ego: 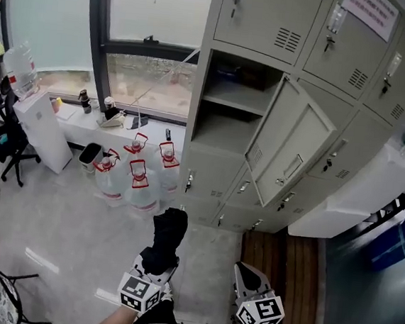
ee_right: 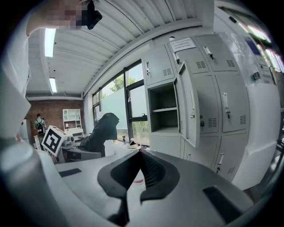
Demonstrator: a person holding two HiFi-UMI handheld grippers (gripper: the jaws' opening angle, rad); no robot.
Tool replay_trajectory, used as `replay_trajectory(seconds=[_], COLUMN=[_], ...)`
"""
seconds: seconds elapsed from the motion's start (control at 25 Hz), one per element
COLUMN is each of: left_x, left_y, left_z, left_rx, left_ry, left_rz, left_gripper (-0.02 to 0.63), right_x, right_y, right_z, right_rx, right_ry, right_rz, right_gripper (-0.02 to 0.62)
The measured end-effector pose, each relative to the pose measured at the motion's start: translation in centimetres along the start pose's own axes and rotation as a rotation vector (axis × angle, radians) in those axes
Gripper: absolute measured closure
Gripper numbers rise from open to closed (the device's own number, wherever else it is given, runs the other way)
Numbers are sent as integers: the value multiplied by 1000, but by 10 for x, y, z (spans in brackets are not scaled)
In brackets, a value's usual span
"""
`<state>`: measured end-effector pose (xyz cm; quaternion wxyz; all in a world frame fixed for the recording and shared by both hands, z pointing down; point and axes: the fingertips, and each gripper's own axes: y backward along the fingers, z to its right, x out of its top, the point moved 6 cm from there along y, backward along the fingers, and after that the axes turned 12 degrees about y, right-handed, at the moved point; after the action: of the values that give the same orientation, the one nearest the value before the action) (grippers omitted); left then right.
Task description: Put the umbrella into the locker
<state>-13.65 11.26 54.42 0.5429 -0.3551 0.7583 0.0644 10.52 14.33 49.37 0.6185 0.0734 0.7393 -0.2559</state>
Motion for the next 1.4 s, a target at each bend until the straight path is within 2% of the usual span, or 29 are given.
replay_trajectory(seconds=[0.2,0.36,0.52,0.72,0.92,1.04,1.4], left_x=[41,54,66,83,102,116,139], left_y=[-39,-66,-90,-121,-144,-160,-215], left_z=[-48,-70,-76,-69,-63,-70,-73], left_rx=[-48,-66,-84,-95,-58,-9,74], left_ry=[-3,15,29,-6,-30,-38,-52], left_rz=[-21,-40,-55,-55,-46,-38,-44], left_gripper=[396,396,396,394,394,394,394], right_x=[36,50,55,63,77,83,76], right_y=[-72,-100,-118,-144,-173,-194,-223], right_z=[11,19,38,67,96,105,124], right_rx=[6,0,-29,-16,38,77,175], right_ry=[-92,-103,-117,-119,-101,-82,-66], right_rz=[44,52,46,71,114,139,141], right_gripper=[578,578,578,578,578,578,578])
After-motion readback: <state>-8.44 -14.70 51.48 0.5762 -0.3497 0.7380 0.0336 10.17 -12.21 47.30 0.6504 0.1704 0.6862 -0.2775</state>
